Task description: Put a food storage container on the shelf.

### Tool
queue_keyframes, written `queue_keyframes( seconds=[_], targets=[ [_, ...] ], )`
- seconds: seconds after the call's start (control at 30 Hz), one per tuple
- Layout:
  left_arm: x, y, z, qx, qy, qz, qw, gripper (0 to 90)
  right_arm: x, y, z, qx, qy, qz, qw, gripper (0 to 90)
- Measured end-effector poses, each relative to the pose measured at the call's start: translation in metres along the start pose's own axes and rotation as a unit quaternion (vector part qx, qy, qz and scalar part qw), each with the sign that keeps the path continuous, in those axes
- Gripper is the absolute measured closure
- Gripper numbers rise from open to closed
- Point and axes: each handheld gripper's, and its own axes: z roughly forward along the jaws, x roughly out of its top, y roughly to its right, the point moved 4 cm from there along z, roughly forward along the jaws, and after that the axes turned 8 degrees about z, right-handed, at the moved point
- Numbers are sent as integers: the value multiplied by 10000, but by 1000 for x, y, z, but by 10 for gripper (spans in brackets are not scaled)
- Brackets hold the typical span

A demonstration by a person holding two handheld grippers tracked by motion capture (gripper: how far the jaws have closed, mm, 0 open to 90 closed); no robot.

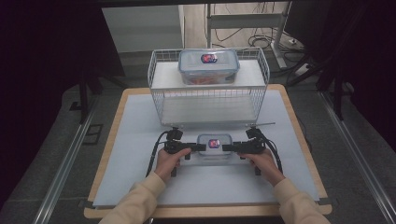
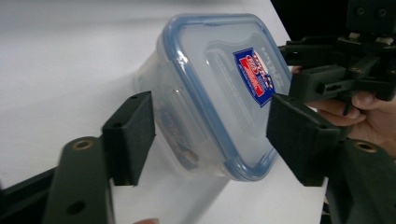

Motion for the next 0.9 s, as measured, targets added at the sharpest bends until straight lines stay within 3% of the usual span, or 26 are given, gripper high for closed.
queue_keyframes(
  seconds=[0.13, 0.43, 0.83, 0.9],
  targets=[
    [-1, 3, 2, 7, -21, 25, 10000, 378, 0, 1, -2, 91, 11, 110, 9999, 387],
    [-5, 9, -6, 72, 62, 221, 9997, 450, -6, -6, -7, -3, 129, -113, 9999, 428],
    [-10, 16, -9, 204, 161, 435, 9987, 480, -12, -10, -13, 25, 299, -232, 9993, 471],
    [-11, 18, -10, 240, 177, 445, 9986, 484, -13, -10, -14, 56, 313, -152, 9994, 481]
  ],
)
